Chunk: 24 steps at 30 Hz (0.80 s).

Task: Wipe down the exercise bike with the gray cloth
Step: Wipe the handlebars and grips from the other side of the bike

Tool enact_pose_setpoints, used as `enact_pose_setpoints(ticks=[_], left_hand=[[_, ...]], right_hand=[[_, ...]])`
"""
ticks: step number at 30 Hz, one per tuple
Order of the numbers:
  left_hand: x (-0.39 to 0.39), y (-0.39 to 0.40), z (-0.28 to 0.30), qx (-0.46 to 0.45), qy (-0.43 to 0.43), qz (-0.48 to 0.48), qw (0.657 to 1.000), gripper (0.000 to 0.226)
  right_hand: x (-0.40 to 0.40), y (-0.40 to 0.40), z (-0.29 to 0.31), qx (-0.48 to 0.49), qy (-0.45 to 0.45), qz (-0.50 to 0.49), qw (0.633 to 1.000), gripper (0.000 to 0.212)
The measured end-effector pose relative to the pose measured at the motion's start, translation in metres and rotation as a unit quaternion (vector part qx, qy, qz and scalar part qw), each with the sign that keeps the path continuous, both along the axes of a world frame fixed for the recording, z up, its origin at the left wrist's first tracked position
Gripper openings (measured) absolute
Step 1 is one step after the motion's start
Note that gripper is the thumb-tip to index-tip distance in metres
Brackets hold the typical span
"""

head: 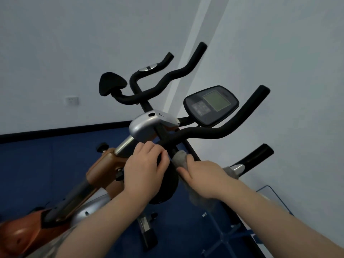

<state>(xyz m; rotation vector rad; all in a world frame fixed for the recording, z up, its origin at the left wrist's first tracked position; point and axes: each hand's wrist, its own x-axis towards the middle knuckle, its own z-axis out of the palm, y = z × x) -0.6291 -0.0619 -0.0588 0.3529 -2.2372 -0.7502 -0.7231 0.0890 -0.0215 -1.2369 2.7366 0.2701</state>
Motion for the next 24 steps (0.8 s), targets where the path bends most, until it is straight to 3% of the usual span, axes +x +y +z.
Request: enact_pose_setpoints(ticks=[7,13,16,21,24], left_hand=[[-0.002,0.001,-0.005,0.008,0.003,0.027,1.0,0.023],[0.001,0.004,0.0,0.02,-0.012,0.037,0.999,0.019],[0.0,0.004,-0.003,0.036,-0.019,0.053,0.998,0.016],[-0.003,0.002,-0.004,0.053,-0.035,0.087,0.994,0.02],[-0.003,0.003,-0.004,0.063,-0.04,0.095,0.993,0.022]], right_hand=[[-0.011,-0.043,0.0,-0.129,-0.149,-0.117,0.973,0.059],[0.0,0.004,0.009,0.005,-0.015,0.023,1.0,0.054],[0.001,0.012,0.007,0.031,-0.003,0.047,0.998,0.059],[-0.017,-0.032,0.003,-0.087,-0.14,-0.069,0.984,0.062],[-0.02,-0.038,0.0,-0.129,-0.176,-0.077,0.973,0.06]])
